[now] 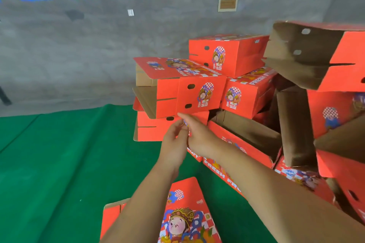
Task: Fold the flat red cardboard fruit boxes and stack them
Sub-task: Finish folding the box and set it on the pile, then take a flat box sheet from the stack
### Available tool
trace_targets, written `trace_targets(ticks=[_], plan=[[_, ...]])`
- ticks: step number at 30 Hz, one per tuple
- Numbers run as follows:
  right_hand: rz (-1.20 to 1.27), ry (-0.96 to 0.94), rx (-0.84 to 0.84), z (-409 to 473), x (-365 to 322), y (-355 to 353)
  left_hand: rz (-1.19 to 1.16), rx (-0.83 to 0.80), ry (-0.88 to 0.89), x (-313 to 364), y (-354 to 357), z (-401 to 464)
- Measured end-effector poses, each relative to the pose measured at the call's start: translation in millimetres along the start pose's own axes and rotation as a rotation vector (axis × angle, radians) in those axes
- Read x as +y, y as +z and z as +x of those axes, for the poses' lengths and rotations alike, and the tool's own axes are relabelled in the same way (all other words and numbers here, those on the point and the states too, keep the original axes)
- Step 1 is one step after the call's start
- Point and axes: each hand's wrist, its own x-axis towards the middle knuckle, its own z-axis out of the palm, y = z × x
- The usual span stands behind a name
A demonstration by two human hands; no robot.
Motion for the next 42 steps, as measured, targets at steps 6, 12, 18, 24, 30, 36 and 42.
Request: trace_targets(ticks=[6, 12, 18, 24, 30, 36, 42], plan=[[0.090, 0.070, 0.014, -46, 24, 31, -0.052, 0.035, -0.035, -37, 0, -37], [0.106, 0.233, -0.135, -118, 66, 91, 0.019, -0.036, -0.158, -106, -10, -105], [0.199, 0.446, -0.163, -177, 108, 140, 0.174, -0.013, -0.332, -171, -47, -148], [0.189, 0.842, -0.140, -238, 147, 153, 0.635, 0.347, -0.872, -241, -126, -205], [0.024, 0.919, -0.231, -262, 149, 156, 0.747, 0.370, -1.094, -252, -159, -231], [0.291, 1.108, -0.200, -250, 171, 135, 0.537, 0.341, -0.962, -267, -191, -217], [0.328, 1.098, 0.089, -267, 194, 118, 0.142, 0.240, -0.803, -245, -186, -221]])
